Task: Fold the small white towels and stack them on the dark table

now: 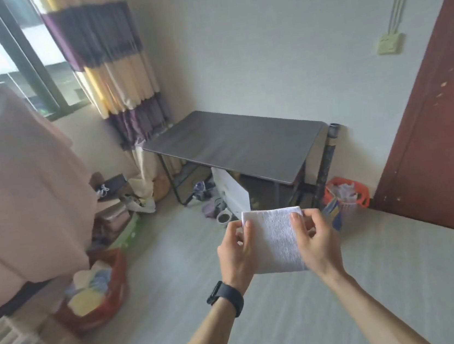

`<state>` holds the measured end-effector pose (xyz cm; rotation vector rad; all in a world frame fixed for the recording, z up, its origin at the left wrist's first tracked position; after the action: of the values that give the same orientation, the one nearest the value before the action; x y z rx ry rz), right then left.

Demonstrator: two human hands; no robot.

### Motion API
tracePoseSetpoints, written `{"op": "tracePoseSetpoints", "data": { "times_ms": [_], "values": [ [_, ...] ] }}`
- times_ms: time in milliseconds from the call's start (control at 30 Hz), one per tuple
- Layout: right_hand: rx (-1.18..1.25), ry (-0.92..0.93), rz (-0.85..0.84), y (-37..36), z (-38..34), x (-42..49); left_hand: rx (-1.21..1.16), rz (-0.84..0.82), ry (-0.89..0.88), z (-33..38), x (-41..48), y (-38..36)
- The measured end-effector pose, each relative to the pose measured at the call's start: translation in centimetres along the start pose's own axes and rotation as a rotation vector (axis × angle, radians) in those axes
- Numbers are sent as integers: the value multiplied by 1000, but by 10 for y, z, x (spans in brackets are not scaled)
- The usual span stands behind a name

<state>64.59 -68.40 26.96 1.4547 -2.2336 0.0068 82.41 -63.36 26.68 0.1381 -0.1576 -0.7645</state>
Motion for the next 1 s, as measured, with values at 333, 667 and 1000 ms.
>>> {"op": "tracePoseSetpoints", "data": {
  "times_ms": [333, 667, 1000],
  "values": [
    [109, 64, -195, -217, -27, 132, 51, 275, -19, 8, 220, -18],
    [190, 123, -324, -446, -55, 213, 69, 431, 12, -26, 441, -7],
    [140, 42, -283, -678, -70, 276, 103, 336, 24, -66, 689, 6]
  ]
}}
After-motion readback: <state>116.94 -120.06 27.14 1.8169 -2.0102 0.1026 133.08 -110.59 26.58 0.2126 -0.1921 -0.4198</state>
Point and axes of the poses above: each hand's wrist, its own x-axis towards the middle knuckle, its own y-axis out of the back of the hand, z = x × y, the point moved 4 cm from there along x, towards the middle knuckle, and after that the axes turned 15 degrees about z, right-handed, at the moved point
